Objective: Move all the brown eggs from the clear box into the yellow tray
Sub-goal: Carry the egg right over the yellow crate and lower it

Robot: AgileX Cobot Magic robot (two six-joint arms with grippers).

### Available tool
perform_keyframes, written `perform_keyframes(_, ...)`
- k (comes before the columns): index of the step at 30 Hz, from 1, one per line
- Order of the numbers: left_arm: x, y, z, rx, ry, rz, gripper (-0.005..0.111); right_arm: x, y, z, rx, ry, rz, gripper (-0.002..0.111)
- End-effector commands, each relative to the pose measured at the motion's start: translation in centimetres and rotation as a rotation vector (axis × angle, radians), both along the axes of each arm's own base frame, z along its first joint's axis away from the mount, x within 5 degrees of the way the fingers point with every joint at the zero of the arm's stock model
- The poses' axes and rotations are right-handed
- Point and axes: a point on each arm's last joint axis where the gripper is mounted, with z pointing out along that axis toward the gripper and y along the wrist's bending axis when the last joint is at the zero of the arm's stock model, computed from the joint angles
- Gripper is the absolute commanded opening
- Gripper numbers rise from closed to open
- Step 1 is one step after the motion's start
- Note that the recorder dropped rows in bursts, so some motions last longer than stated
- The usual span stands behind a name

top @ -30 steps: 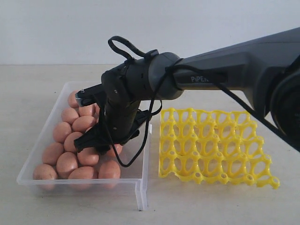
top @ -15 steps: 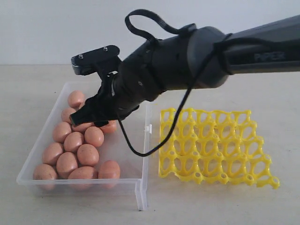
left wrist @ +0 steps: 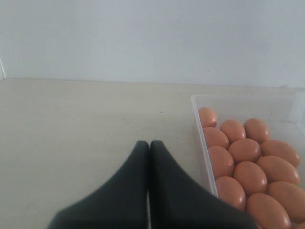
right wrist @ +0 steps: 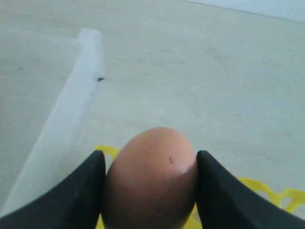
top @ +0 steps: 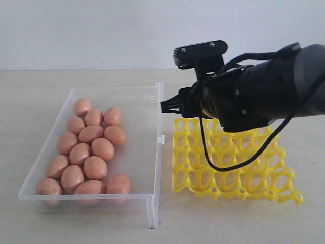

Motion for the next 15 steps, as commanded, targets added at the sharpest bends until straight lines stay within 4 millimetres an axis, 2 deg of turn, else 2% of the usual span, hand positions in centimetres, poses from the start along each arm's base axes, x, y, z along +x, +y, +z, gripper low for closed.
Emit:
perform_keyframes(1, 0.0, 0.0, 0.1, -0.005, -0.002, 0.0, -0.004, 0.3, -1.2, 0.0, -0.011, -0.045, -0.003, 0.0)
perform_keyframes(4, 0.0, 0.0, 0.1, -0.005, -0.002, 0.0, -0.004, 0.6, -1.2, -0.5, -0.001, -0.021, 0.013, 0.0)
perform_keyframes(7, 0.0, 0.0, 0.1, -0.005, -0.002, 0.0, -0.004, 0.8, -0.6, -1.8, -0.045, -0.008, 0.112, 0.0)
perform_keyframes(15, 0.0, 0.0, 0.1, -0.005, -0.002, 0.0, -0.004, 1.2, -0.4, -4.4, -0.069, 0.031, 0.086, 0.0)
